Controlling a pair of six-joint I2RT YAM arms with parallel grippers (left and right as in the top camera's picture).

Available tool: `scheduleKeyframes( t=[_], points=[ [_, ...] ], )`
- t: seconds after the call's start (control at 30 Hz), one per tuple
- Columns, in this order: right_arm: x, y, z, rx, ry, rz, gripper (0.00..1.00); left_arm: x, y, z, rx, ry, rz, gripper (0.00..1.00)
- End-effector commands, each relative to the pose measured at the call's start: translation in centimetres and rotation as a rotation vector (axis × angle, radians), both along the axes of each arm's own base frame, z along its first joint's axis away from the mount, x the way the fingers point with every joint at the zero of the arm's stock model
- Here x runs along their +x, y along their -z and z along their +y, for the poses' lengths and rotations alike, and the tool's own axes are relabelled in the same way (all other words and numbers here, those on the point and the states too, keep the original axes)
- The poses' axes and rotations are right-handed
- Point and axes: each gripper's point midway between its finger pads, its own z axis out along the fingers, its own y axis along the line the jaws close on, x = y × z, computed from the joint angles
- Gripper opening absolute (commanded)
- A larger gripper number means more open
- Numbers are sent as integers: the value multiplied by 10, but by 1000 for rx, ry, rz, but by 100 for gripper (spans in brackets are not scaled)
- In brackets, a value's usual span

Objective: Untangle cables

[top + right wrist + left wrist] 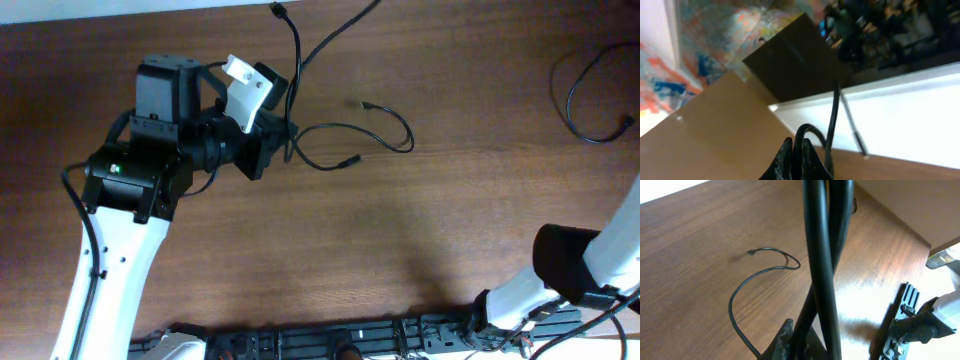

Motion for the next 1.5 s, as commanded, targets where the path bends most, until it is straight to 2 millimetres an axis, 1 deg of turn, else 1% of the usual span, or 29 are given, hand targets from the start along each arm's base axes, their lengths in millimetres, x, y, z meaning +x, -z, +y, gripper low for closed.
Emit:
scheduleKeyframes(
  t=[0.0,0.03,0.1,0.2,0.23,0.3,0.37,0.4,0.5,0.57,0.67,0.73,0.8,0.93,1.0,1.03,1.13,1.2,1.23,1.27,1.37,1.47],
  points=[
    [-9,-14,-35,-35,108,-71,4,1,-2,1,12,0,-12,6],
    [-9,-15,-45,-37,136,-74,4,1,-2,2,15,-4,-12,6],
    [-11,-15,-73,-42,207,-73,4,2,0,3,23,-11,-13,6],
    [-17,-13,-105,-51,272,-68,4,2,-1,3,23,-11,-15,6],
    [-20,-13,-112,-57,286,-69,4,3,-1,3,22,-11,-16,6],
    [-24,-11,-122,-95,306,-80,4,3,-2,3,20,-11,-21,6],
    [-25,-2,-132,-125,329,-62,4,4,-2,2,19,-11,-24,6],
    [-25,6,-135,-151,341,-49,4,4,-2,2,19,-11,-24,6],
    [-21,20,-145,-185,395,-10,4,4,-2,2,19,-11,-23,6],
    [-18,34,-159,-215,472,37,4,4,-2,2,19,-11,-23,6],
    [-17,49,-170,-256,532,86,4,3,-3,2,16,-8,-22,6],
    [-17,61,-177,-292,569,125,4,5,-5,1,12,-9,-36,6],
    [-19,75,-187,-326,623,182,4,6,-14,-3,-20,10,-64,6],
    [-29,107,-220,-393,799,343,4,-7,-43,-17,-130,110,-133,6],
    [-38,126,-237,-425,891,443,4,-12,-60,-18,-173,111,-169,7],
    [-40,132,-241,-428,909,473,4,-14,-70,-17,-193,103,-194,6],
    [-38,147,-243,-415,892,532,4,-22,-107,-14,-258,84,-299,6],
    [-38,158,-243,-406,878,576,4,-31,-139,-7,-314,61,-389,6],
    [-38,163,-243,-402,871,596,4,-34,-149,-3,-332,52,-421,6],
    [-38,167,-243,-398,864,614,4,-39,-165,4,-359,32,-465,6],
    [-36,181,-243,-388,844,664,4,-51,-193,19,-405,-12,-550,6],
    [-30,199,-238,-383,804,726,4,-62,-218,38,-441,-69,-625,4]
  ],
)
